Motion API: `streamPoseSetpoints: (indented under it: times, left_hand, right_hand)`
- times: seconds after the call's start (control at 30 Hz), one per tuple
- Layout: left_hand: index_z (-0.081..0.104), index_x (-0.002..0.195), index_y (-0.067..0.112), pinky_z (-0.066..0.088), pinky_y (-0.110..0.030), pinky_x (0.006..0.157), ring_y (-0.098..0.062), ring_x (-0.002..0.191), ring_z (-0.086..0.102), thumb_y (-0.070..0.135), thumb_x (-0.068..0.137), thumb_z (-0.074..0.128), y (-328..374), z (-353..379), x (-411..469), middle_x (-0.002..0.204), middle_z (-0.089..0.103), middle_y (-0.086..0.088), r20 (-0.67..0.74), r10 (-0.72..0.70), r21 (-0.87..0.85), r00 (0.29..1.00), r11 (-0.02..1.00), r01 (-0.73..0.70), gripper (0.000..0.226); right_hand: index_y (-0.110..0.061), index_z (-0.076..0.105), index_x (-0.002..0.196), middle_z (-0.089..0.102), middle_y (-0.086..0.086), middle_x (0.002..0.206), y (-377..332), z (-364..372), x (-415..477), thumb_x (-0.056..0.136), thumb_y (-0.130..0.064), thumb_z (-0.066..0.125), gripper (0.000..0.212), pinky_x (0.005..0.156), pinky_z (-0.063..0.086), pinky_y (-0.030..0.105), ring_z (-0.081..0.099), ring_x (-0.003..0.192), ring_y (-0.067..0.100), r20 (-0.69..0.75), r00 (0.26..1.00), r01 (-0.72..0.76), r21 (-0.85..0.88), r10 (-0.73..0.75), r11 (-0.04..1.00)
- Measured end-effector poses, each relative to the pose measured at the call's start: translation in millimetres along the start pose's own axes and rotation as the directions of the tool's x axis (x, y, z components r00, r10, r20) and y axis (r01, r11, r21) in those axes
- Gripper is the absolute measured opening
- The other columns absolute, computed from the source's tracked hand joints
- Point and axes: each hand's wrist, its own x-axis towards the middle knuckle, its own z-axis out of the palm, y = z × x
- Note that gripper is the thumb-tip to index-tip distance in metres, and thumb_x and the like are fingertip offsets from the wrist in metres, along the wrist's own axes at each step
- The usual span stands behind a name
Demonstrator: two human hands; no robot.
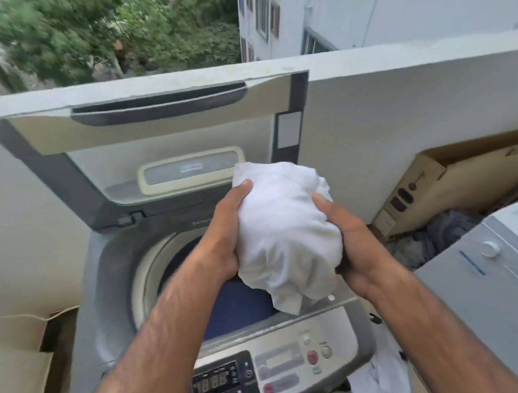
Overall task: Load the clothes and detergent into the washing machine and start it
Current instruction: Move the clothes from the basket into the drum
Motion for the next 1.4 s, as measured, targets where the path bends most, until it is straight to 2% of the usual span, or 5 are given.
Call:
streamPoseSetpoints:
  times: [0.47,0.9,1.17,1.3,1.4]
  left_hand:
    - [0.071,0.116,0.015,0.059,-0.043,0.080,-0.035,0.095,0.075,0.057,0.086,0.067,-34.8,-149.7,48.5,0.097,0.080,-0.012,-0.201,-0.182,-0.140,0.963,0.978,0.156,0.052]
    - [0.067,0.124,0.013,0.059,-0.050,0.093,-0.032,0.098,0.075,0.055,0.086,0.066,-77.2,-192.5,99.6,0.108,0.079,-0.009,-0.288,-0.222,0.012,0.931,0.972,0.236,0.056]
    - [0.061,0.132,0.020,0.058,-0.051,0.093,-0.033,0.101,0.074,0.066,0.071,0.067,-87.6,-214.2,127.6,0.115,0.076,-0.007,-0.293,-0.276,0.034,0.915,0.954,0.299,0.077]
    - [0.025,0.156,0.038,0.041,-0.057,0.110,-0.035,0.134,0.049,0.080,0.067,0.048,-82.8,-217.4,126.6,0.155,0.042,-0.003,-0.373,-0.203,0.231,0.906,0.925,0.302,0.100]
    - [0.031,0.152,0.048,0.036,-0.058,0.113,-0.032,0.141,0.043,0.093,0.063,0.052,-116.7,-251.5,172.5,0.160,0.039,0.002,-0.395,-0.168,0.207,0.903,0.942,0.266,0.102]
  right_hand:
    - [-0.023,0.071,0.125,0.081,0.002,0.114,92.4,94.0,66.8,0.090,-0.051,0.071,0.045,0.103,0.056,0.050,0.076,0.108,0.026,-0.075,0.972,-0.235,-0.184,0.224,0.955]
    - [-0.015,0.072,0.102,0.082,0.001,0.090,126.7,94.4,102.2,0.096,-0.028,0.069,0.015,0.073,0.057,0.033,0.075,0.085,0.022,-0.239,0.944,-0.295,-0.297,0.228,0.908]
    - [-0.015,0.067,0.120,0.077,0.008,0.120,142.6,100.0,120.6,0.096,-0.032,0.066,0.029,0.075,0.055,0.032,0.073,0.096,0.022,-0.265,0.923,-0.353,-0.301,0.278,0.886]
    - [-0.039,0.019,0.163,0.018,-0.005,0.172,145.7,100.5,126.7,0.095,-0.049,0.066,0.083,0.116,0.034,0.050,0.033,0.151,0.027,-0.287,0.912,-0.394,-0.405,0.294,0.825]
    - [-0.042,0.016,0.164,0.016,-0.006,0.173,149.5,97.6,131.2,0.093,-0.055,0.066,0.088,0.109,0.031,0.047,0.026,0.155,0.027,-0.282,0.917,-0.380,-0.408,0.281,0.830]
